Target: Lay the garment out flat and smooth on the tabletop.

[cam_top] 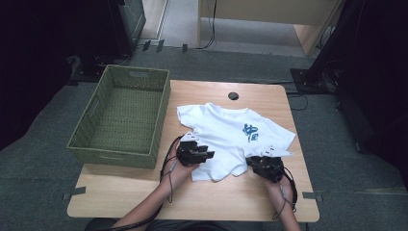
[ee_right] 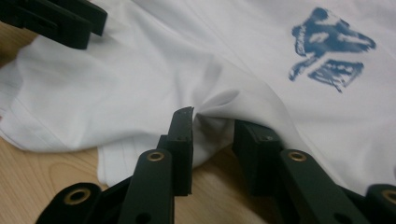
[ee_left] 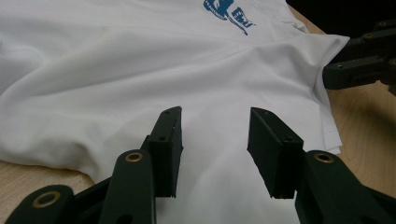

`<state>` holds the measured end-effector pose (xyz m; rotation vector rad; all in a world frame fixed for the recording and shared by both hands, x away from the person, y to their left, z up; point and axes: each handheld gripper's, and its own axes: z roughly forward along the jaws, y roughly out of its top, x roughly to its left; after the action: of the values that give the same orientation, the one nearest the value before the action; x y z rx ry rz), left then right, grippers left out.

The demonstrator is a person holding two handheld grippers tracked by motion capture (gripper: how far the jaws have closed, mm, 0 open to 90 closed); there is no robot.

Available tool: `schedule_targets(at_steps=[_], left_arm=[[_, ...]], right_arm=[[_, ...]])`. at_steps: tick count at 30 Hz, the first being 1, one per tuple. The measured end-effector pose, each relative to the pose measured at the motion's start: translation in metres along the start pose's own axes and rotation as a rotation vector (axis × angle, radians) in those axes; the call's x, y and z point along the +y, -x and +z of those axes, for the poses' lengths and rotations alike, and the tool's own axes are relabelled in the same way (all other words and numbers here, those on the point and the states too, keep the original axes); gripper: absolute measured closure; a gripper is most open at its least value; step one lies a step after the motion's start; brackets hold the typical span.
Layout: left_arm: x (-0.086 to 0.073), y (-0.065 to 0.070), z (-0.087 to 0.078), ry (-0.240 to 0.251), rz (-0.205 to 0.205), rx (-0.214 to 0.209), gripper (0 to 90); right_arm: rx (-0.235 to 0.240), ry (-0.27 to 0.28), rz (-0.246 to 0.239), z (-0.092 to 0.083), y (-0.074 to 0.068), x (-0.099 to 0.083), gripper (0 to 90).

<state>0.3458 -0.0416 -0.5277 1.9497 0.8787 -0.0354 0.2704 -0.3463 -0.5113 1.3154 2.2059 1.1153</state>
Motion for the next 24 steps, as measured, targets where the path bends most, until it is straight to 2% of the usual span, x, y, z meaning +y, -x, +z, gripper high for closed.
schedule_targets(at_steps=[2,6,11,14,16,19,24], left_arm=[[-0.001,-0.001,0.000,-0.007,0.003,0.003,54.8],[-0.003,-0.003,0.001,-0.025,-0.007,0.009,54.4],[-0.003,-0.002,0.001,-0.030,-0.005,0.023,55.1],[-0.003,-0.002,0.001,-0.030,-0.003,0.029,55.9],[-0.003,-0.003,0.001,-0.031,-0.002,0.030,56.9],[-0.004,-0.002,0.001,-0.031,-0.005,0.032,57.1],[-0.004,-0.003,0.001,-0.027,-0.015,0.025,57.1]], right_arm=[[0.018,0.004,-0.012,0.004,-0.002,0.006,65.8],[0.012,-0.014,-0.027,0.015,-0.002,0.010,62.9],[0.026,-0.011,0.007,0.021,-0.001,0.008,61.7],[0.013,-0.025,0.014,0.022,0.001,0.006,61.9],[0.010,-0.028,0.019,0.023,0.001,0.005,64.3],[0.017,-0.040,0.031,0.023,0.000,0.006,75.9],[0.057,-0.018,0.038,0.020,-0.007,0.019,77.4]])
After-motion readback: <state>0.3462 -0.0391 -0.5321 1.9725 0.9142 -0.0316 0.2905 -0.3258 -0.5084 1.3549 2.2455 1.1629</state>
